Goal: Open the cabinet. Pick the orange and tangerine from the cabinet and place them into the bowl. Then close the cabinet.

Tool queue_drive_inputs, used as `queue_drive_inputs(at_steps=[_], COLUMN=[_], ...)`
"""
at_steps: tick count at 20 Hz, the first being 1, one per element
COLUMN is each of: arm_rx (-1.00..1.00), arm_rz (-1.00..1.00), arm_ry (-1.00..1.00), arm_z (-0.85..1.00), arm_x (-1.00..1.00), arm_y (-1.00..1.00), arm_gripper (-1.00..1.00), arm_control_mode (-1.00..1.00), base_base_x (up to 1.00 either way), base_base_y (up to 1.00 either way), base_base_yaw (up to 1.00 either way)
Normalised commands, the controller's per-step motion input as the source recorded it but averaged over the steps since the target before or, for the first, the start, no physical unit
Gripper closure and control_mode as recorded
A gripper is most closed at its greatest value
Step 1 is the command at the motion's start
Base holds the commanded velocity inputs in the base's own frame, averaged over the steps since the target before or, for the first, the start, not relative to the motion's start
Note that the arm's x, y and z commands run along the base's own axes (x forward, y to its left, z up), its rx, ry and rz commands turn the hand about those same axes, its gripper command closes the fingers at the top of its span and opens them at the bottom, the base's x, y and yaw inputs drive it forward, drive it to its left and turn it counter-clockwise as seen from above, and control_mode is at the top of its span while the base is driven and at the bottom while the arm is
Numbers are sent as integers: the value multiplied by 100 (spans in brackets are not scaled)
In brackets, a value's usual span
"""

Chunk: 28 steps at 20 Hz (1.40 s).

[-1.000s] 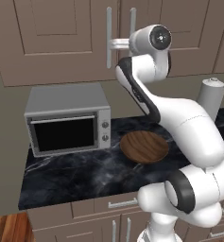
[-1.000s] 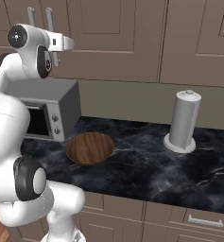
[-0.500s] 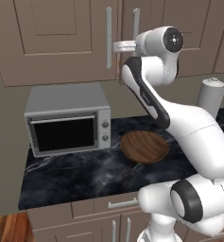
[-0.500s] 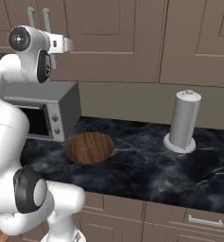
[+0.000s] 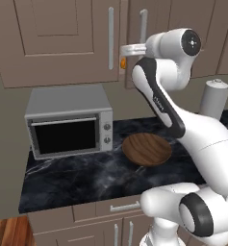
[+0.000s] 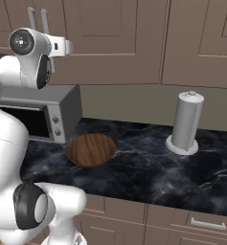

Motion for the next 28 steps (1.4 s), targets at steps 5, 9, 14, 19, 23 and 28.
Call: queue_drive_inputs(at_steps=[5, 9, 14, 19, 23, 28], arm_rx=[0, 0, 0, 0, 0, 0], arm_rz=[4, 5, 6, 5, 6, 6], arm_ry=[0, 0, 0, 0, 0, 0], arm_z=[0, 0, 0, 0, 0, 0], arm_x=[-44, -40, -45, -50, -53, -50], arm_y=[-6, -11, -15, -19, -21, -22], arm_gripper=[100, 100, 100, 100, 100, 100], arm_control_mode=[-100, -100, -100, -100, -100, -100], base_base_x=[0, 0, 0, 0, 0, 0], base_base_y=[0, 0, 0, 0, 0, 0], base_base_yaw=[0, 0, 0, 0, 0, 0])
